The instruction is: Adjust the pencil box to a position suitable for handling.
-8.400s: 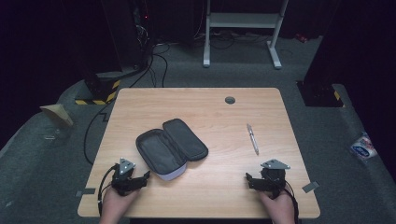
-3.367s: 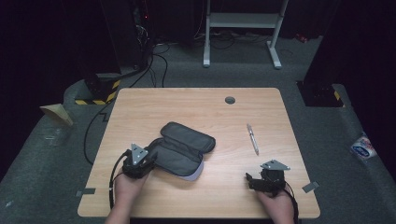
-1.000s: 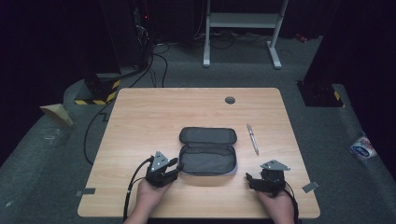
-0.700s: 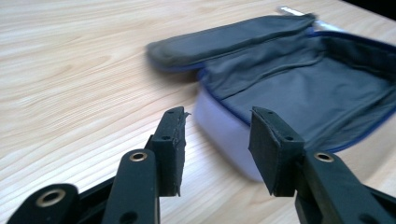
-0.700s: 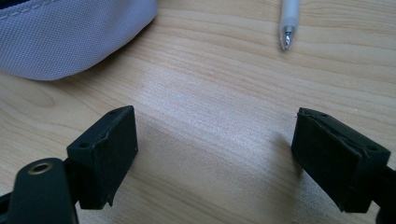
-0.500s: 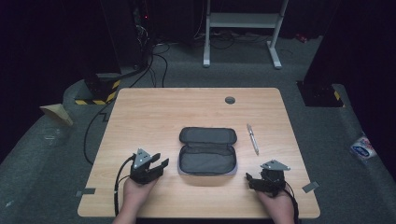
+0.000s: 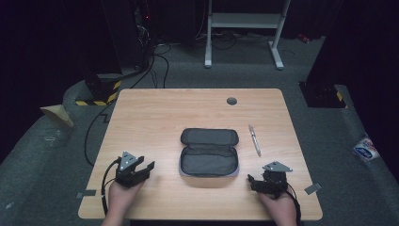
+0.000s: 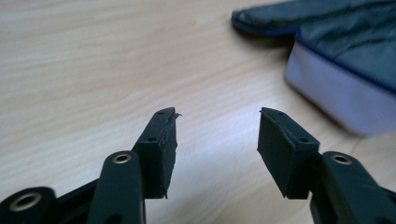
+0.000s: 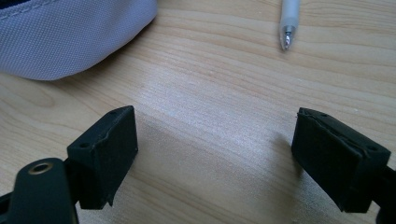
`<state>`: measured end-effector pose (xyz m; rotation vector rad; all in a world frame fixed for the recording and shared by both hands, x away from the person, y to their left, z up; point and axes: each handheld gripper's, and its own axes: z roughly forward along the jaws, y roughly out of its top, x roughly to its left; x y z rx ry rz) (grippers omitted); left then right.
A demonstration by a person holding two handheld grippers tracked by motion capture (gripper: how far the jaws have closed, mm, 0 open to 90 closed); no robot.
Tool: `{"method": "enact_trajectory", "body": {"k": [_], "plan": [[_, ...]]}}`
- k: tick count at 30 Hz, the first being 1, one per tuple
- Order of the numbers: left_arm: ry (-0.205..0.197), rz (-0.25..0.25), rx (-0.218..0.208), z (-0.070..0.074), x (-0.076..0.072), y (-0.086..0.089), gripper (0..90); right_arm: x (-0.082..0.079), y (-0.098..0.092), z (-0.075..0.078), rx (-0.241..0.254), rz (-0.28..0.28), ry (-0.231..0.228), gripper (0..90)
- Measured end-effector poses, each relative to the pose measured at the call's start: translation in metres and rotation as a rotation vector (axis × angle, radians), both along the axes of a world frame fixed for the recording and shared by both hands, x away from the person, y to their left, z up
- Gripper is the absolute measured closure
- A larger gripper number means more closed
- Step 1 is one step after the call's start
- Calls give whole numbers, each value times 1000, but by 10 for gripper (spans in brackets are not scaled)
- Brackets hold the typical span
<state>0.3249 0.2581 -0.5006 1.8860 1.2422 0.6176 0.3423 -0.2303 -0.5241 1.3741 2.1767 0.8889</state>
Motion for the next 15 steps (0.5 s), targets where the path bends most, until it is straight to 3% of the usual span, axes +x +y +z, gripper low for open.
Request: {"method": "enact_trajectory", "body": {"k": [2, 5, 9, 15], "plan": [[25, 1, 41, -7, -4, 6, 442, 0, 0, 0, 1, 0, 0, 140], [93, 22, 49, -20, -7, 17, 414, 0, 0, 0, 1, 1, 0, 141], [95, 21, 71, -26, -9, 17, 387, 0, 0, 0, 1, 3, -1, 141], [86, 29, 62, -28, -8, 13, 324, 0, -1, 0, 2, -1, -6, 159]]}}
